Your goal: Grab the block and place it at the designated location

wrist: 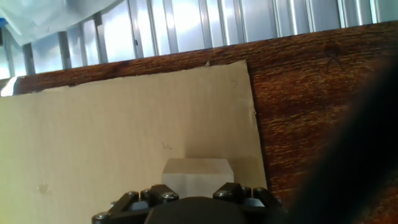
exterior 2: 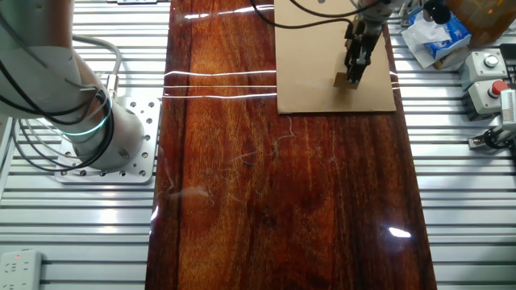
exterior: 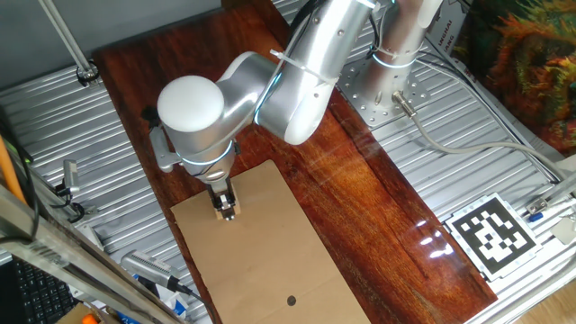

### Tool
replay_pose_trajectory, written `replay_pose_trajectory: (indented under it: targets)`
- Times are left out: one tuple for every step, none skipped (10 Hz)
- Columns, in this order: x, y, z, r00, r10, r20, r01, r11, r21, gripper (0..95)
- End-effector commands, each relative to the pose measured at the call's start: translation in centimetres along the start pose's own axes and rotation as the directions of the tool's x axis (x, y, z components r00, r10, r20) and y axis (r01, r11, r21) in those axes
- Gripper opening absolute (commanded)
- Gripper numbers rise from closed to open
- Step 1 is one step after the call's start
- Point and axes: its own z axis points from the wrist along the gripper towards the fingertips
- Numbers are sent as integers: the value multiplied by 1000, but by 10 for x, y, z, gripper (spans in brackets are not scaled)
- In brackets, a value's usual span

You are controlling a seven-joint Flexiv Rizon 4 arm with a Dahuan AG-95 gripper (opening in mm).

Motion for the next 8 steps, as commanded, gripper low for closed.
replay_pose_trajectory:
  targets:
    - [-1,0,1,1000,-29,5,29,1000,-4,380]
    - [-1,0,0,995,-100,12,100,995,-4,380]
    - [-1,1,-1,992,-123,18,123,992,-4,380]
    - [-2,1,-2,992,-124,19,124,992,-5,380]
    - [-2,1,-2,992,-126,20,126,992,-6,380]
    - [-2,1,-4,992,-125,23,125,992,-5,380]
    - [-2,1,-4,992,-128,20,128,992,-4,380]
    - [-2,1,-4,992,-128,12,128,992,-2,380]
